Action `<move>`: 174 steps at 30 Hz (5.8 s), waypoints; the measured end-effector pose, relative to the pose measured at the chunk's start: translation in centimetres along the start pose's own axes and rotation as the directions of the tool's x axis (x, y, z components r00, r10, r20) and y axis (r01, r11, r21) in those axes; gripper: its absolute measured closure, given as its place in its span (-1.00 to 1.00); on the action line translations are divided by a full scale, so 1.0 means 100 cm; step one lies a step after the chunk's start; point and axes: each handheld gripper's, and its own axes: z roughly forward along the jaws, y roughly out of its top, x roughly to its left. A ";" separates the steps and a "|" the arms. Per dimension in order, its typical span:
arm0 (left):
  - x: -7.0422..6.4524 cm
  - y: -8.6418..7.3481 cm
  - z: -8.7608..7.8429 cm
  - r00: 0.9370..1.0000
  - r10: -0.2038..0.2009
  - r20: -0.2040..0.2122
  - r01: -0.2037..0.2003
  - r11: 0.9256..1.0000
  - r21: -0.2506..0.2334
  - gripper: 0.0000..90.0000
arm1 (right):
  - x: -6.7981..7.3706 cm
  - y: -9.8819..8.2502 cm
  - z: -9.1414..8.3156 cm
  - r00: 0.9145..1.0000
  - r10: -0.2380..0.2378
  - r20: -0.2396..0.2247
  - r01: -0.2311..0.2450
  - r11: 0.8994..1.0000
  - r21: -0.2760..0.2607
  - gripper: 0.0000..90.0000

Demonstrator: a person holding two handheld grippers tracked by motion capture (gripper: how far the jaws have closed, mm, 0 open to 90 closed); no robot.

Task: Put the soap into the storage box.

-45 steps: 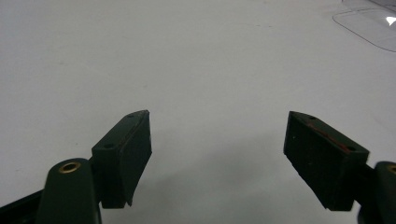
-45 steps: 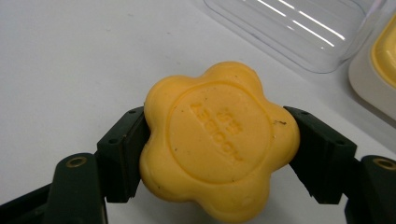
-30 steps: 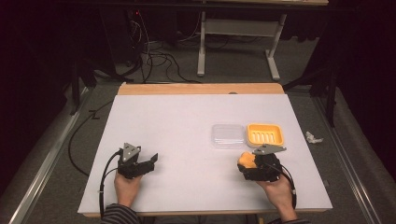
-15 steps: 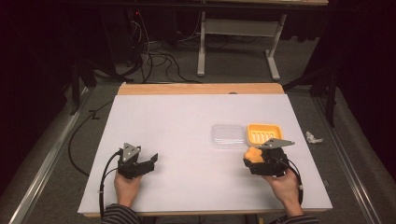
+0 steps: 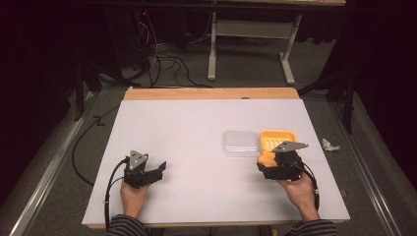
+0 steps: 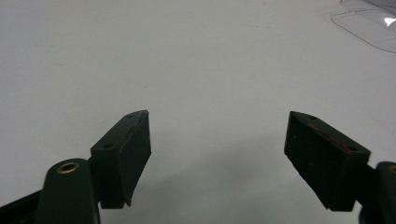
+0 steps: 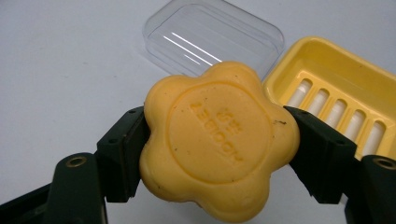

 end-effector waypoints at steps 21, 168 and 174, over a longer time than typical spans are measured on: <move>0.000 0.000 0.000 1.000 0.002 -0.001 -0.002 1.000 0.002 -0.48 | -0.028 0.005 -0.004 0.997 0.075 0.030 -0.074 0.997 -0.032 -0.38; 0.001 0.000 0.001 1.000 -0.001 -0.019 0.001 1.000 0.004 -0.48 | -0.038 -0.015 -0.009 0.955 0.279 0.098 -0.245 0.932 -0.266 -0.45; 0.001 0.000 0.002 1.000 -0.002 -0.020 0.002 1.000 0.004 -0.48 | -0.032 -0.019 -0.012 0.957 0.276 0.090 -0.241 0.929 -0.281 -0.46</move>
